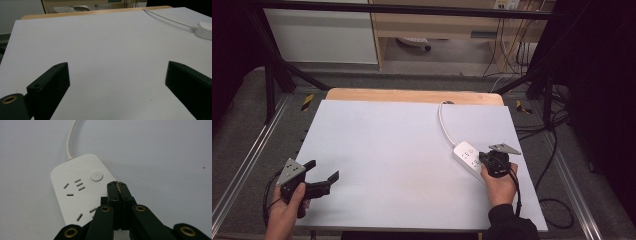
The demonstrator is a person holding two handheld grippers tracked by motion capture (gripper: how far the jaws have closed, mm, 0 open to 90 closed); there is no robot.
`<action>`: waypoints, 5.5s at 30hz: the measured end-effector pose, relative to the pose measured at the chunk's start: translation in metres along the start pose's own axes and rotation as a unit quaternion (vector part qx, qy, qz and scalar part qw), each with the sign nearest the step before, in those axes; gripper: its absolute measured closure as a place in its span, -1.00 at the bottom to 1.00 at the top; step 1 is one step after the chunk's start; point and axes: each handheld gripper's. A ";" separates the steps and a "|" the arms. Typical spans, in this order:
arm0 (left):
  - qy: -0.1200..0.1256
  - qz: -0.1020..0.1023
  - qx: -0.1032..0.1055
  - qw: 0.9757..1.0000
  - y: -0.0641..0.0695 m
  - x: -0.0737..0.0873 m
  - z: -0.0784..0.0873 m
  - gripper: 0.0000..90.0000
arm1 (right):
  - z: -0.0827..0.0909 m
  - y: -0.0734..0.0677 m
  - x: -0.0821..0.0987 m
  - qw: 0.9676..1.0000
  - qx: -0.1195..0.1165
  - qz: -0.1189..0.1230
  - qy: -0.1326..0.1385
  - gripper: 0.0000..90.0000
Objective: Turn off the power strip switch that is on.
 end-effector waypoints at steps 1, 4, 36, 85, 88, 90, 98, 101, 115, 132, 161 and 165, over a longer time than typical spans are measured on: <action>0.000 0.000 0.000 1.000 0.000 0.000 0.000 -0.87 | 0.000 0.000 0.000 1.000 0.001 0.003 -0.001 1.00; 0.000 -0.002 0.001 1.000 0.000 0.000 0.000 -0.87 | 0.000 0.000 0.000 1.000 0.000 0.001 0.000 1.00; -0.002 0.000 0.000 1.000 0.000 0.000 0.000 -0.87 | 0.000 -0.001 0.001 1.000 0.002 0.008 0.000 1.00; -0.002 -0.002 -0.001 1.000 0.000 0.000 0.000 -0.87 | -0.001 0.000 0.001 1.000 0.000 0.009 -0.003 1.00; -0.003 -0.002 -0.001 1.000 0.000 0.000 0.000 -0.87 | 0.000 0.000 0.001 1.000 -0.001 0.006 -0.004 1.00; -0.002 -0.002 -0.001 1.000 0.000 0.000 0.000 -0.87 | 0.000 0.000 0.001 1.000 0.000 0.005 -0.003 1.00; -0.004 -0.003 -0.001 1.000 -0.001 0.000 0.000 -0.87 | 0.000 0.001 0.001 1.000 -0.002 0.001 -0.003 1.00; -0.004 -0.003 -0.001 1.000 -0.001 0.000 0.000 -0.87 | 0.000 0.001 0.001 1.000 -0.003 0.000 -0.003 1.00; -0.004 -0.004 0.000 1.000 -0.001 0.000 -0.001 -0.87 | 0.003 0.004 0.001 0.999 -0.026 -0.025 0.013 1.00; -0.004 -0.002 -0.001 1.000 -0.001 0.001 -0.001 -0.87 | 0.008 -0.008 -0.007 0.999 -0.039 -0.001 0.032 0.90; -0.006 -0.002 -0.001 1.000 -0.002 0.001 -0.001 -0.87 | 0.014 -0.018 -0.024 0.994 -0.077 0.021 0.078 -0.80; -0.006 -0.002 -0.002 1.000 -0.002 0.001 -0.001 -0.87 | 0.017 -0.021 -0.028 0.992 -0.086 0.023 0.084 -0.91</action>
Point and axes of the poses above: each handheld gripper's, and its own axes: z roughly backward along the jaws, x roughly out of its underside, y roughly to its right, and after that the axes turned 10 degrees about -x, right-handed
